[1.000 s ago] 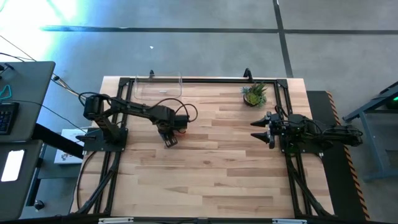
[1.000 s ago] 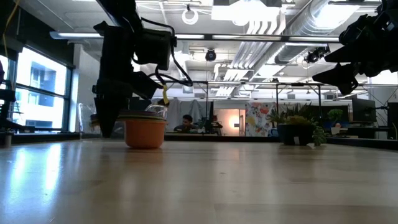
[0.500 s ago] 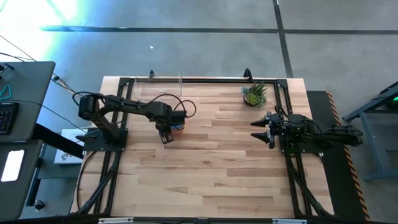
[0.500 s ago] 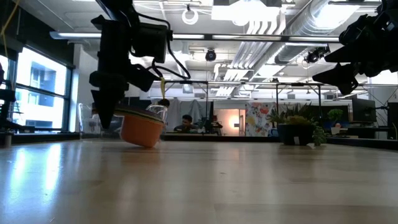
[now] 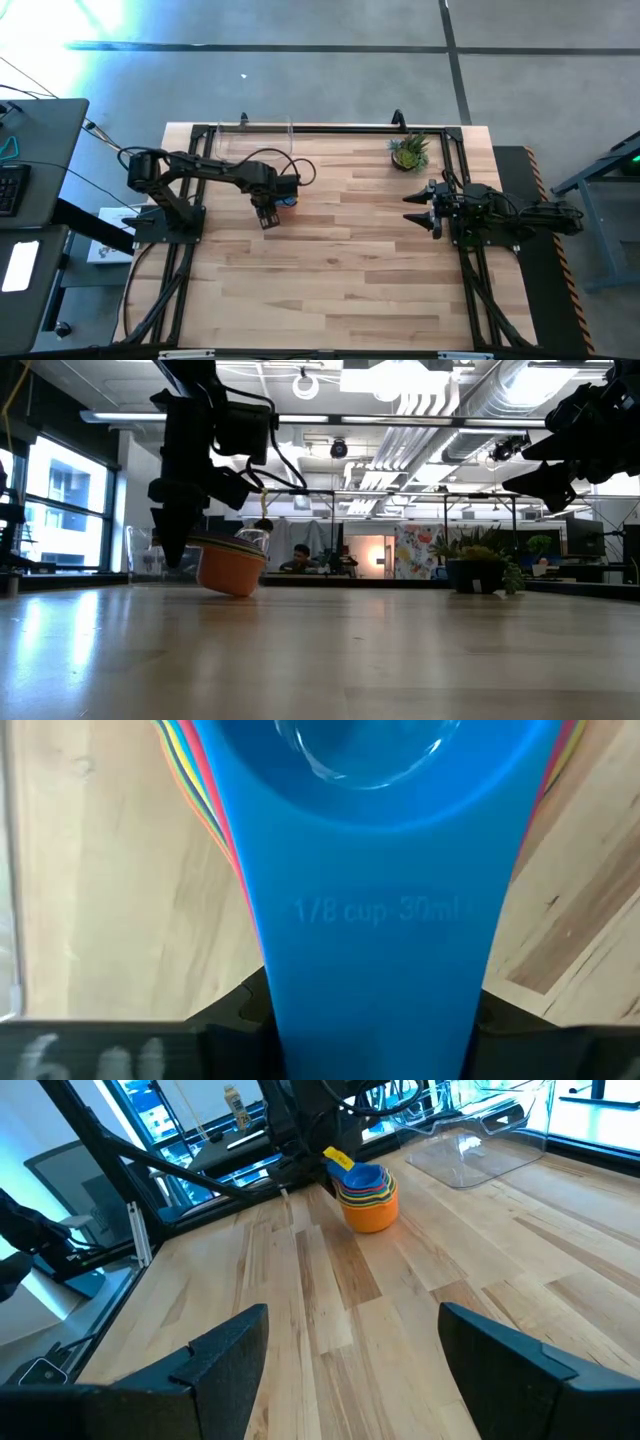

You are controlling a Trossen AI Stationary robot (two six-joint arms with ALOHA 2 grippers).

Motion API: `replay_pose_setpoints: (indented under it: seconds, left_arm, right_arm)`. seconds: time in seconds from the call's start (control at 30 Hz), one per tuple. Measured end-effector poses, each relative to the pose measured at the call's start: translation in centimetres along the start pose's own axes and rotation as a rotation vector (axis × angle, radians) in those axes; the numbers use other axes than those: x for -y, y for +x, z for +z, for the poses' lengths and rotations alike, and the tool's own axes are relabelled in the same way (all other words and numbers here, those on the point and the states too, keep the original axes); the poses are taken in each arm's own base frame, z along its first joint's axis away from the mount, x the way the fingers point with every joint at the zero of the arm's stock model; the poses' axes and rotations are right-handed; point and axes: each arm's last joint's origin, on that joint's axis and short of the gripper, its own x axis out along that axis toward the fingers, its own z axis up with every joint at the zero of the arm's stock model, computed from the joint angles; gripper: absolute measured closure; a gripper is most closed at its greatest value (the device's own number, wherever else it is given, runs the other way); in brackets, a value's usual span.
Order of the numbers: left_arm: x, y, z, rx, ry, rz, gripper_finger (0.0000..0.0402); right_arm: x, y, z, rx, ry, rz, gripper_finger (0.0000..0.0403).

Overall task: Nest measuring cups in basket
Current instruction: Put the stacked colored measuring cups into the transparent bin

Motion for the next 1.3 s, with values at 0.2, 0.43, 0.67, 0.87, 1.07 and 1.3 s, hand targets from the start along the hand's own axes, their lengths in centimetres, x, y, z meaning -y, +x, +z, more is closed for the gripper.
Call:
replay_pose_setpoints:
  seconds: [0.2, 0.43, 0.67, 0.87, 1.07, 1.3]
  left_arm:
    - [-0.8, 0.6, 0.2, 0.029, -0.026, -0.016, 0.0258]
    - [-1.3, 1.5, 0.0, 0.02, -0.072, -0.077, 0.0264]
    - [-1.6, 1.5, 0.3, 0.042, -0.07, -0.077, 0.0231]
    - [-1.6, 1.5, 0.6, 0.071, -0.063, -0.082, 0.0204]
    - [-1.6, 1.5, 0.8, 0.094, -0.067, -0.09, 0.0184]
    - [-1.6, 1.5, 0.8, 0.095, -0.075, -0.091, 0.0185]
  right_arm:
    - [0.0, 0.0, 0.0, 0.0, 0.0, 0.0, 0.0119]
    - [0.0, 0.0, 0.0, 0.0, 0.0, 0.0, 0.0119]
    - [0.0, 0.0, 0.0, 0.0, 0.0, 0.0, 0.0119]
    - [0.0, 0.0, 0.0, 0.0, 0.0, 0.0, 0.0119]
    - [0.0, 0.0, 0.0, 0.0, 0.0, 0.0, 0.0119]
    - [0.0, 0.0, 0.0, 0.0, 0.0, 0.0, 0.0119]
